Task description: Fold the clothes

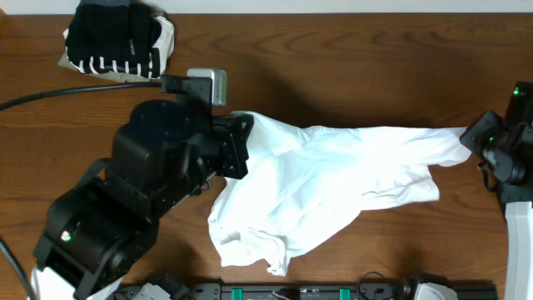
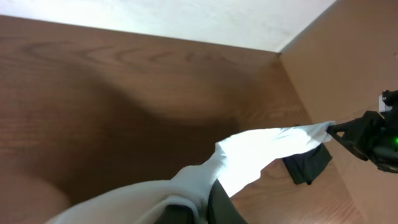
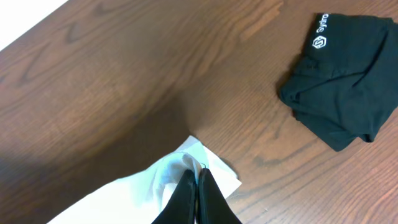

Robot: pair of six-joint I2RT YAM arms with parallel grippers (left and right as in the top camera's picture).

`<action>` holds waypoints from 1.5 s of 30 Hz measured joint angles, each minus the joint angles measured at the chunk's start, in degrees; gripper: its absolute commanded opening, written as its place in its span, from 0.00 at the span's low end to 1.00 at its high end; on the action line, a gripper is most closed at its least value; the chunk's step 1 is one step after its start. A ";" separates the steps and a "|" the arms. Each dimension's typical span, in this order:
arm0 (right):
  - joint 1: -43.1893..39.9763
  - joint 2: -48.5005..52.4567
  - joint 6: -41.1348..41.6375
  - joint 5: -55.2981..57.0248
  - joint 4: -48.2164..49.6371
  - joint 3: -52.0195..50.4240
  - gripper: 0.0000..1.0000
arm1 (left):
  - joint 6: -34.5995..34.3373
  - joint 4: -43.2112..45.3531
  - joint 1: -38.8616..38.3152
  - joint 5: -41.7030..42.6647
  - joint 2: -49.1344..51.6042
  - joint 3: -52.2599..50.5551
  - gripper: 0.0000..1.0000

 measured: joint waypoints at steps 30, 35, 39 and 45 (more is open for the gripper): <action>0.11 7.78 -3.37 -12.98 2.01 5.18 0.53 | 3.21 3.43 -0.22 -27.17 10.47 0.15 0.06; 1.22 16.76 -9.51 -21.31 1.51 5.20 0.62 | 2.58 0.13 -0.22 -27.19 13.29 0.15 0.06; 2.95 23.71 -13.79 -27.54 1.42 5.20 0.65 | 1.16 -1.95 -0.20 -27.21 14.49 0.15 0.06; 5.03 31.17 -18.18 -32.96 0.92 5.20 0.85 | 0.00 -3.85 -0.22 -27.23 14.71 0.15 0.06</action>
